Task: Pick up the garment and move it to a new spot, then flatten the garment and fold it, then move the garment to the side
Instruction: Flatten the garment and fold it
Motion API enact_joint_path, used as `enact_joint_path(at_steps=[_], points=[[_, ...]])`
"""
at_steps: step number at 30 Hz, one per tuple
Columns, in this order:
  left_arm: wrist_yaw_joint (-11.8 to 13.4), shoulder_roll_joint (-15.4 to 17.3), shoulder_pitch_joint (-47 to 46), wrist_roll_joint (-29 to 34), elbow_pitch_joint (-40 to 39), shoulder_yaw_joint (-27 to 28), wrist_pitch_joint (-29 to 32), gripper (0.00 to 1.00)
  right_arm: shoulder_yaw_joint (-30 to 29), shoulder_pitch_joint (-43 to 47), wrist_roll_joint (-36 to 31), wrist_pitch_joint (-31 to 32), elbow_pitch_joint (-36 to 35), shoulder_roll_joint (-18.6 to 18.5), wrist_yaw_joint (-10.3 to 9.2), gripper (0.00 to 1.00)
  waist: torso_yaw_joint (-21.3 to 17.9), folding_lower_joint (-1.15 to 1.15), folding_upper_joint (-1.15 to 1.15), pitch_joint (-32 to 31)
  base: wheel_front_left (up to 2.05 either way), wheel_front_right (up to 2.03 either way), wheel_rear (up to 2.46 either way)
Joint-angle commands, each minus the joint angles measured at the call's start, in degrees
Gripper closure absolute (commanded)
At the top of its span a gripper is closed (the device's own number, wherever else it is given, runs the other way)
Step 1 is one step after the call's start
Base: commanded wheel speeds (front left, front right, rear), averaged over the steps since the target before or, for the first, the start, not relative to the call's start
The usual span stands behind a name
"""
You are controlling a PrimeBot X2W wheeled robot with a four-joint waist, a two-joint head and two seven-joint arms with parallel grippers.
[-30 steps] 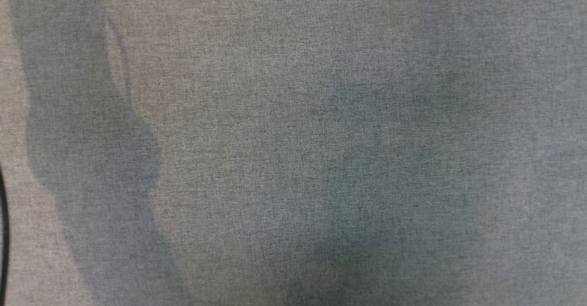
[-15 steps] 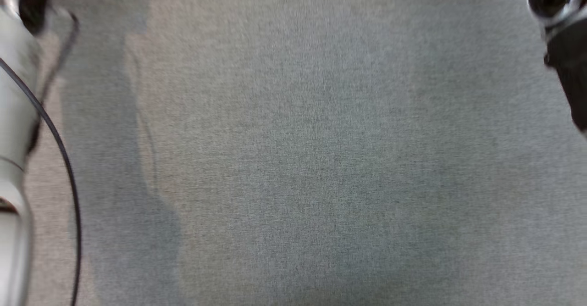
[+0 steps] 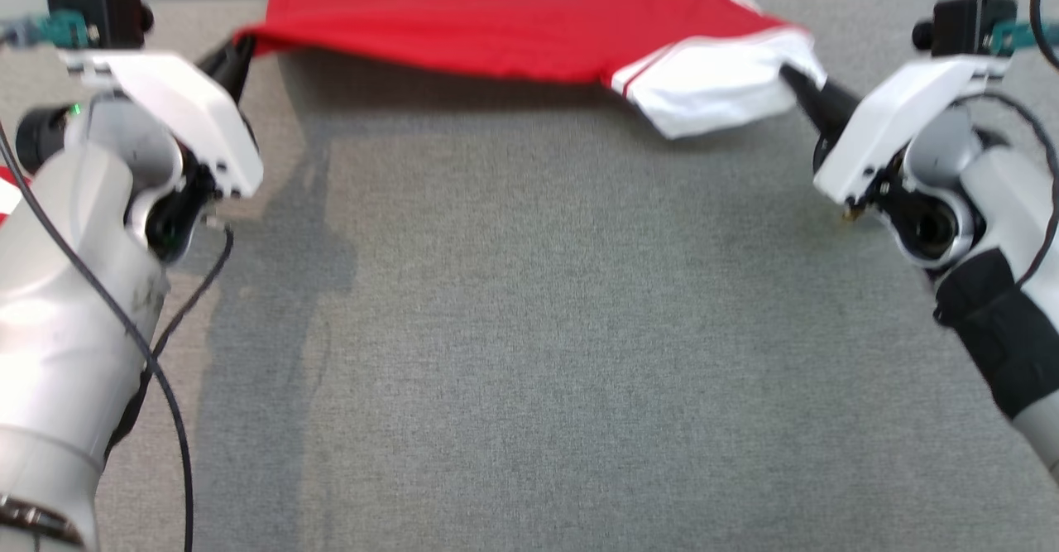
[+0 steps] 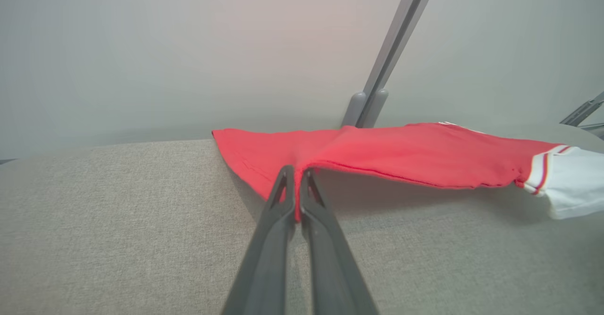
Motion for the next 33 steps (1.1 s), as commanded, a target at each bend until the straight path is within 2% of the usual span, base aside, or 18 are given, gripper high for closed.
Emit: enact_joint_path(at_steps=[1, 11, 18, 26, 33], points=[[-0.06, 1.23, 2.11, -1.11, -1.04, -1.0, 0.11, 1.0, 0.1, 2.06, 1.55, 0.27, -0.39, -0.46, 0.03, 1.0, 0.27, 0.0, 0.0, -2.81, 0.0, 0.0, 0.0], [-0.06, 6.58, 14.42, -7.07, -7.0, -7.09, 1.16, 1.0, 1.98, 11.42, 7.56, 4.06, -1.99, -1.71, 0.03, 1.0, -1.8, 0.0, 0.0, -9.66, 0.0, 0.0, 0.0], [0.58, 7.93, 23.42, -9.78, -10.29, -7.88, 1.24, 1.0, 4.22, 17.1, 5.79, 3.75, -4.2, -3.93, 0.03, 1.0, -2.75, 0.0, 0.0, -14.04, 0.0, 0.0, 0.0], [4.38, 9.41, 30.89, -11.08, -18.71, -8.01, 2.14, 1.0, 4.05, 24.69, 6.32, 5.04, -11.05, -7.0, 0.03, 1.0, -1.62, 0.0, 0.0, -16.01, 0.0, 0.0, 0.0], [8.46, 12.9, 37.79, -12.62, -29.65, -8.24, 4.39, 1.0, -0.71, 36.91, 7.19, 6.86, -22.68, -13.53, 0.04, 1.0, -0.08, 0.0, 0.0, -16.77, 0.0, 0.0, 0.0]])
